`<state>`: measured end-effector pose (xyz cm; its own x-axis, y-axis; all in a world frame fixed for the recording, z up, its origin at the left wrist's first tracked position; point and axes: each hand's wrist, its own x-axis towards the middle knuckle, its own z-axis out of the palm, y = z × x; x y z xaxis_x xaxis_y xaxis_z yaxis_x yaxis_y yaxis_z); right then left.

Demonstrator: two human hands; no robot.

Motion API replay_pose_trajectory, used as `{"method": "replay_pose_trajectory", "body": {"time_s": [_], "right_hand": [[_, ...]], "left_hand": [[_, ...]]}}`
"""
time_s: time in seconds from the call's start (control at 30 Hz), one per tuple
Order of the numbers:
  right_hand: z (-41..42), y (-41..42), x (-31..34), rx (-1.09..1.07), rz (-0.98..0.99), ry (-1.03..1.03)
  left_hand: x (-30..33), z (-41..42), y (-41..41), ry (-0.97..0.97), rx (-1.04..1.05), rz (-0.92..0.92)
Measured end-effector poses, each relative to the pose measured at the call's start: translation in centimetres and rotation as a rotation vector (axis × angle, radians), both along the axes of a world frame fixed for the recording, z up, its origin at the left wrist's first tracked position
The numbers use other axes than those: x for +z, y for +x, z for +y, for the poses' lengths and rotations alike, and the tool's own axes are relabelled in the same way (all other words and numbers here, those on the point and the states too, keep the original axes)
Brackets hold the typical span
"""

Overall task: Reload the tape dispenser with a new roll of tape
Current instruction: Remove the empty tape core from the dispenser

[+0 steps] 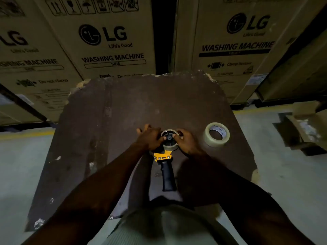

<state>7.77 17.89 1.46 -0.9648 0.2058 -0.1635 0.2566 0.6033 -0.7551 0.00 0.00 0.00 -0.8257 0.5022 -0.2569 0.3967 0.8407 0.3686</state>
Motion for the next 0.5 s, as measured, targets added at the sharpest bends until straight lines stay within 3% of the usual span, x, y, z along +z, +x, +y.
{"method": "replay_pose_trajectory", "body": {"time_s": [0.27, 0.5], "right_hand": [[0.8, -0.8, -2.8, -0.075, -0.086, -0.128], [0.6, -0.2, -2.8, -0.152, -0.08, -0.207]], "left_hand": [[-0.7, 0.4, -1.2, -0.116, 0.041, -0.21], [2.5, 1.5, -1.1, 0.014, 0.136, -0.382]]}}
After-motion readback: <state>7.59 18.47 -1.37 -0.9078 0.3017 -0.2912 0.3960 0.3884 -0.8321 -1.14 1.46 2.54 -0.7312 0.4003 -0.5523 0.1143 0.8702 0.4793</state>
